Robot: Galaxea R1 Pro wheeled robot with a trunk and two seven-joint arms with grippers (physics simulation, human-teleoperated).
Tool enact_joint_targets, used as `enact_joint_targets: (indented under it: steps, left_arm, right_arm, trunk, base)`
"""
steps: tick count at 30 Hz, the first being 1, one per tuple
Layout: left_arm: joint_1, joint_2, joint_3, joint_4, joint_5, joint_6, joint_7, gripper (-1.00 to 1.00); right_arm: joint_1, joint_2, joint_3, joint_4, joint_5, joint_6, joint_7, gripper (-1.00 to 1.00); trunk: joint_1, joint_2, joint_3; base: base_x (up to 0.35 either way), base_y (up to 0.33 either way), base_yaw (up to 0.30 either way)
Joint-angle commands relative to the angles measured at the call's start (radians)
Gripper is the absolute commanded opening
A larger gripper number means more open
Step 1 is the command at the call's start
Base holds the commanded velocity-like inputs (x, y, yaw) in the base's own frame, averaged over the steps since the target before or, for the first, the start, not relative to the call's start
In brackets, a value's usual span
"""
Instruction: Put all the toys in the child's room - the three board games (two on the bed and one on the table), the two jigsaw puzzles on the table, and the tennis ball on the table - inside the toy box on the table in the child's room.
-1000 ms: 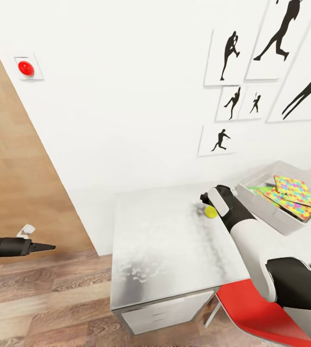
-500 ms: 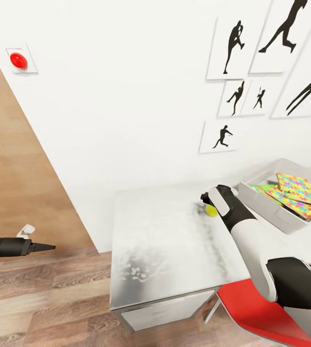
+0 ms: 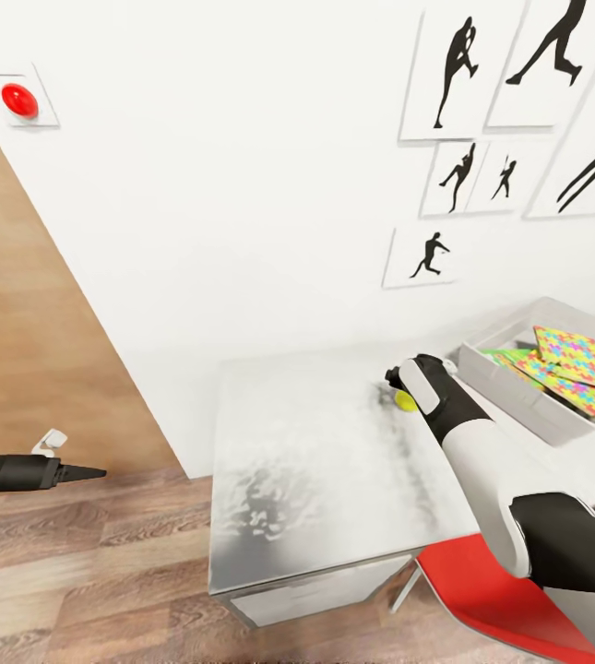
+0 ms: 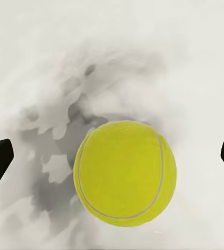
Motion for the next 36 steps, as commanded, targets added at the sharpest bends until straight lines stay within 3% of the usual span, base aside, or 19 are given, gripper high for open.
enact_joint_targets:
  steps: [1,36]
  left_arm:
    - [-0.001,0.001,-0.008,-0.001,0.007,0.011,-0.003,1.0]
    - [-0.001,0.001,-0.008,0.0,0.007,0.011,-0.003,1.0]
  right_arm:
    - [-0.001,-0.001,0.005,-0.001,-0.006,0.003,-0.008,1.0]
    - [0.002,-0.004,0.005,0.004,-0.008,-0.001,-0.006,1.0]
  trunk:
    - [0.0,-0.001,-0.003]
    - [0.0,-0.001,-0.052]
  base:
    - [0.0,0.0,0.0]
    - [0.0,0.0,0.0]
